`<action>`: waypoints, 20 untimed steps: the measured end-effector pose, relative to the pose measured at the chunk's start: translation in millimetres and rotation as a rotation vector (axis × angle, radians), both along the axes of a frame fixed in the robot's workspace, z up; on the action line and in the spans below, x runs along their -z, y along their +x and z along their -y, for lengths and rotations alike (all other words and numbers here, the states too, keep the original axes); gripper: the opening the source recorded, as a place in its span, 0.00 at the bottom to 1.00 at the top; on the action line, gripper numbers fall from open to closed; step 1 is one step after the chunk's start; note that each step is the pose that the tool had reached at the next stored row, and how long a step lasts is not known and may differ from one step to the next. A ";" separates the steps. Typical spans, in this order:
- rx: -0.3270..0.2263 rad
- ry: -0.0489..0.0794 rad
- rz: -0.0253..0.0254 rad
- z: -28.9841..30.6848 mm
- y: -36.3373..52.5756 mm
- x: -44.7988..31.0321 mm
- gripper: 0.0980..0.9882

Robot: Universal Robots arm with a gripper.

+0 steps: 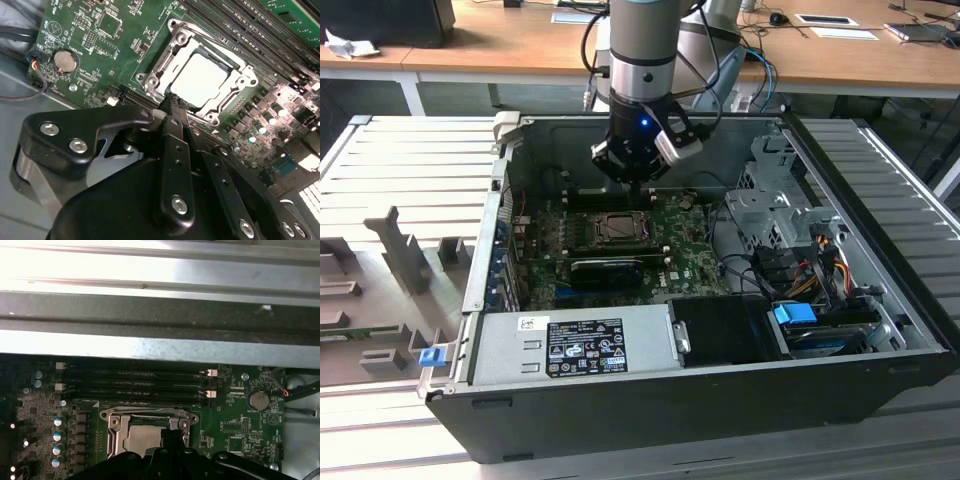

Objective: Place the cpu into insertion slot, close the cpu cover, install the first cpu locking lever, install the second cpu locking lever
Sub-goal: 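Install the second cpu locking lever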

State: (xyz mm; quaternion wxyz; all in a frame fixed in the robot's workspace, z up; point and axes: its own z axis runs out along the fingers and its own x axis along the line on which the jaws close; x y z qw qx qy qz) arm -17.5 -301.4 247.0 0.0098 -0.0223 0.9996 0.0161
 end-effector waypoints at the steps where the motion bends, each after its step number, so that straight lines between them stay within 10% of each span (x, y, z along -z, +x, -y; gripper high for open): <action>1: 0.000 0.000 0.0000 0.0 0.0 -1.2 0.01; 20: 0.006 -0.001 0.0000 14.1 0.0 -6.2 0.01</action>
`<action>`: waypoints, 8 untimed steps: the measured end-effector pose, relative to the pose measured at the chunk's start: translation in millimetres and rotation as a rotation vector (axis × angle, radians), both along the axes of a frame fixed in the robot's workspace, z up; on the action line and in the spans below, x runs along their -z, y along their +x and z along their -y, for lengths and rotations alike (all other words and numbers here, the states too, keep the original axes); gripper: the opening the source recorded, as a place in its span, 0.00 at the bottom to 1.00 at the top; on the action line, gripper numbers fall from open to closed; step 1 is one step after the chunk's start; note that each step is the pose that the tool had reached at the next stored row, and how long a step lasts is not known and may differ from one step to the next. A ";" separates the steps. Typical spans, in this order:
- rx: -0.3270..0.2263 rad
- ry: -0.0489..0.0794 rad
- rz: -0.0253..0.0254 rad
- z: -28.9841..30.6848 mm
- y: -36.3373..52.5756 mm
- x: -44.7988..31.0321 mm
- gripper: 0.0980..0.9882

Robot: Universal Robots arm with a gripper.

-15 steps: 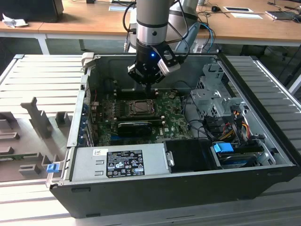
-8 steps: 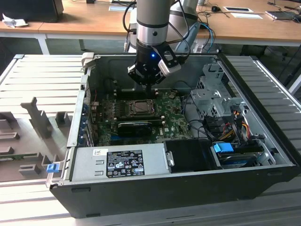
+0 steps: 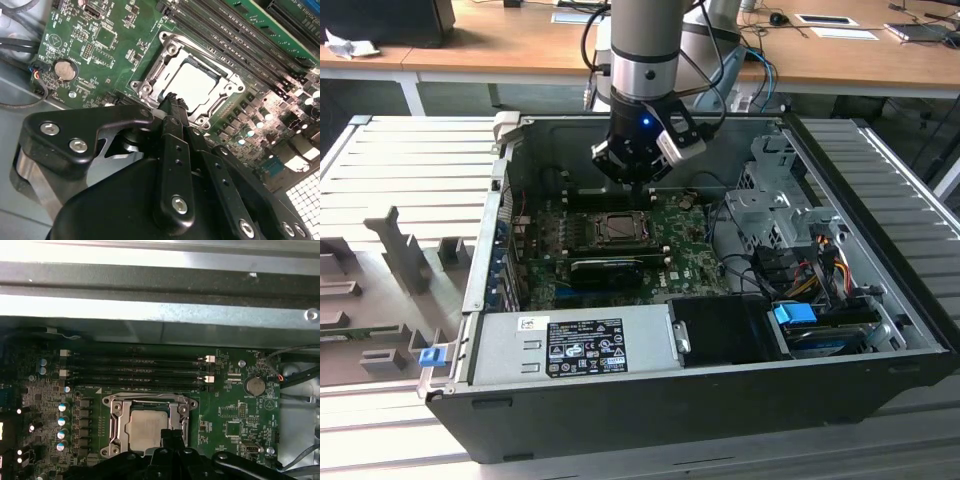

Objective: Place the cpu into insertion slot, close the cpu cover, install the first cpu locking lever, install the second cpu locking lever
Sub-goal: 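Install the second cpu locking lever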

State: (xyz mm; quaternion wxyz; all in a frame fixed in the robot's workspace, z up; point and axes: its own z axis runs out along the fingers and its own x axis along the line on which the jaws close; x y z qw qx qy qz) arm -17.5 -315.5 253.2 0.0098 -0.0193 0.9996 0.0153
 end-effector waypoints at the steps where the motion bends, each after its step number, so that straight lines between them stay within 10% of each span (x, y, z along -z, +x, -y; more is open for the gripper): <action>1: 0.000 0.000 0.0001 0.6 0.0 0.0 0.01; 8: 0.001 0.000 0.0000 5.3 0.0 0.2 0.01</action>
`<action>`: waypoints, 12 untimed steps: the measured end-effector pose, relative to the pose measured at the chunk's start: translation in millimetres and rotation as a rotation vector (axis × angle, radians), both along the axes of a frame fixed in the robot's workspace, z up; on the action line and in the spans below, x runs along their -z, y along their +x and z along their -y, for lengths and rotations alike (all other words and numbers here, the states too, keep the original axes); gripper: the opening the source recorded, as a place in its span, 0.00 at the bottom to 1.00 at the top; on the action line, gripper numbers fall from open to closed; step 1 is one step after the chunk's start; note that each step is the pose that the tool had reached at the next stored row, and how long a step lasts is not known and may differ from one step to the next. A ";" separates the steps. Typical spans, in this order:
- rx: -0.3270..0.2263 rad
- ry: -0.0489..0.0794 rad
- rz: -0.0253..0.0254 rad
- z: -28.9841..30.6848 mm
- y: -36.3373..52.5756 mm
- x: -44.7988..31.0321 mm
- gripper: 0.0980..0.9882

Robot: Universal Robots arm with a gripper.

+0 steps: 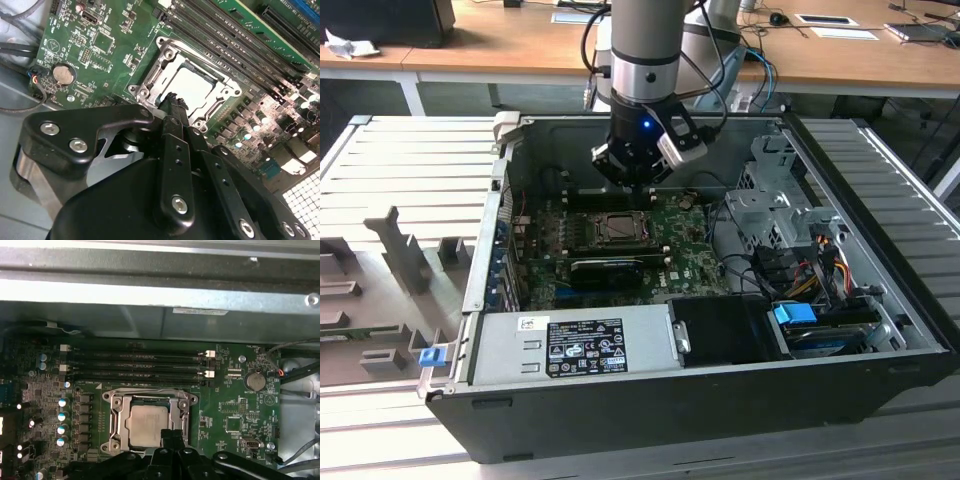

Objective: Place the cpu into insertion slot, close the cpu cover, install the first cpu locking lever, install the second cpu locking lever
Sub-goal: 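Install the second cpu locking lever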

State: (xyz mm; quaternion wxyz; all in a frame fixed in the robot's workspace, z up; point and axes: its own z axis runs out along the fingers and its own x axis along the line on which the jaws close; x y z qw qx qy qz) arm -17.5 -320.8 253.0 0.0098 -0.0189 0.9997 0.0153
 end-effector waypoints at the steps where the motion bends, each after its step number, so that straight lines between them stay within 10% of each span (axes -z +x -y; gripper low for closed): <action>1: 0.000 0.000 0.0000 1.4 0.0 0.0 0.01; 12: 0.001 -0.001 -0.0001 10.6 0.0 0.9 0.01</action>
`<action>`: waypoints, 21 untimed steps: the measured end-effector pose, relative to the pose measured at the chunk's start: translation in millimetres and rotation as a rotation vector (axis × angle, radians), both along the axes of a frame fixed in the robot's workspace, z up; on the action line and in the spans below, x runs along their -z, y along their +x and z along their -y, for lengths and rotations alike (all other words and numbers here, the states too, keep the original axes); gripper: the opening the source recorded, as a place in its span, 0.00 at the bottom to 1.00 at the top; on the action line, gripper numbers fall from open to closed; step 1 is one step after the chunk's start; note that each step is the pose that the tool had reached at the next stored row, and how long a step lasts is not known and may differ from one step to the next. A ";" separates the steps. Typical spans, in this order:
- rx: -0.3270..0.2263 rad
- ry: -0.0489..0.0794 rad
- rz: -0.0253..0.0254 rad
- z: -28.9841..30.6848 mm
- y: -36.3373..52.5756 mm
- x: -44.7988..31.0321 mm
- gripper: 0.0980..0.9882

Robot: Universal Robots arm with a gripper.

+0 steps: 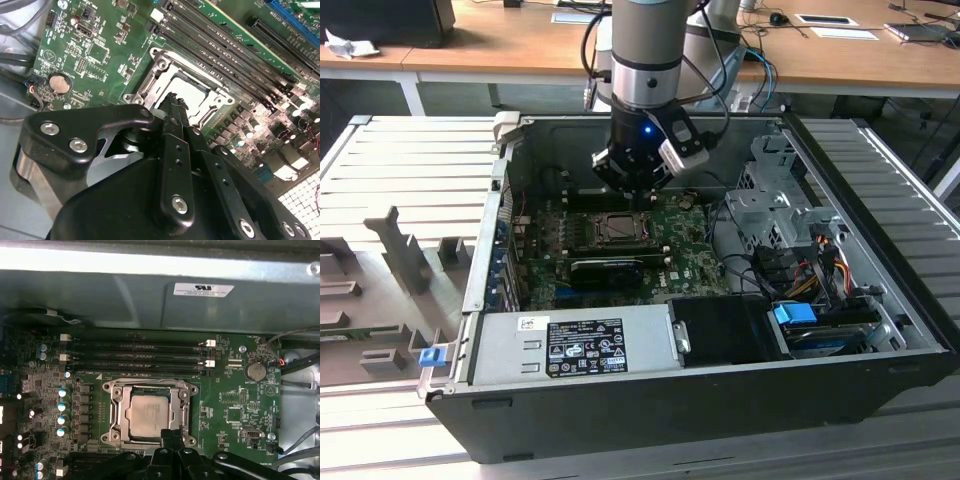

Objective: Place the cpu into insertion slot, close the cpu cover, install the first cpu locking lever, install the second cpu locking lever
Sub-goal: 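Install the second cpu locking lever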

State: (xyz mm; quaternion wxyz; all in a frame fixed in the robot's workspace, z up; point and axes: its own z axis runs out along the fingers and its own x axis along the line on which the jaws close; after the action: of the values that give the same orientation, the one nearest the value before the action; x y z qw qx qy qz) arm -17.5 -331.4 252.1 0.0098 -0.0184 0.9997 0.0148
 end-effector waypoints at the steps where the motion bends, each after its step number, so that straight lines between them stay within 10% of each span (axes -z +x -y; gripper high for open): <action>1: 0.000 0.000 -0.0002 0.5 0.0 0.5 0.01; 17: 0.000 0.001 -0.0029 6.9 0.0 2.2 0.01; 21: 0.000 0.047 -0.0069 13.5 0.0 3.1 0.01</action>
State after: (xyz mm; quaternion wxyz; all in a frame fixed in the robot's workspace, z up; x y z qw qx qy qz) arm -17.5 -344.9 249.1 0.0067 -0.0182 0.9991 0.0382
